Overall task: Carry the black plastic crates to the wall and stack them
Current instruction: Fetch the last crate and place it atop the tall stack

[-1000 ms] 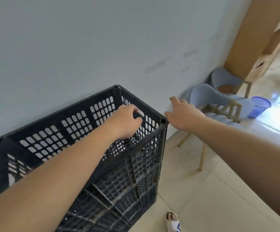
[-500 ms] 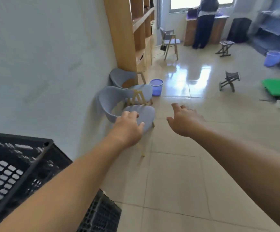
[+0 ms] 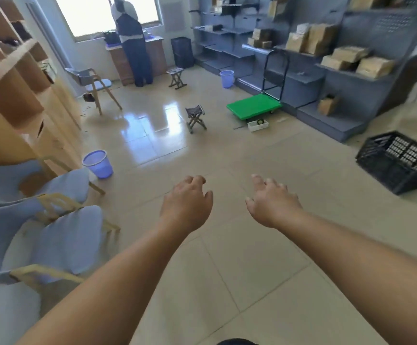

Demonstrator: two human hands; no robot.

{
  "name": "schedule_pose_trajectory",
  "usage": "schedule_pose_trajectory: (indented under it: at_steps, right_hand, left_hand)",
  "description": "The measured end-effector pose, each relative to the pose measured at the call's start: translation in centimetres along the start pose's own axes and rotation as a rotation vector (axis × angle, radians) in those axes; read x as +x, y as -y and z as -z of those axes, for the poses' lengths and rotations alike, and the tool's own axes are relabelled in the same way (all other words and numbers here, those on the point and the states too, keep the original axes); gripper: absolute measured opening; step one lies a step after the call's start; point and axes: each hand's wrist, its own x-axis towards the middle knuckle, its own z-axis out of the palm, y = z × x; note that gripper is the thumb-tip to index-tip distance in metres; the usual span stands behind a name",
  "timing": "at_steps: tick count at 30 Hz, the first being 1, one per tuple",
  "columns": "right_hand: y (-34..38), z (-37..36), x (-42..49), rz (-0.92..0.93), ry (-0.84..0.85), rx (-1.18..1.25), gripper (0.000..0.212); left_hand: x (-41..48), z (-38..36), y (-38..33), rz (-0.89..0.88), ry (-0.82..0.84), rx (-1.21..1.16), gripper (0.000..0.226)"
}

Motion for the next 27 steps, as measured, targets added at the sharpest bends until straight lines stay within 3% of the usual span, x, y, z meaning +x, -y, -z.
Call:
schedule_pose_trajectory:
  at_steps: [9,19,27]
  right_hand:
    - [-12.3,2.0,7.7,-0.352,0.01,0.041,0.071]
    - [-19.1,4.4,17.0,-0.708,-0.003,0.069,0.064]
    - [-26.9,5.0,21.1,-0.932,-0.007,0.19,0.061]
  left_hand:
    - [14.2,-6.6,-10.9,-0.284,0.187,-0.012,0.048]
    - [30.5,-9.7,-20.0,-0.628,0.336,0.065,0.048]
    - [38.7,-13.8,-29.5,-0.814,0.416,0.134,0.047]
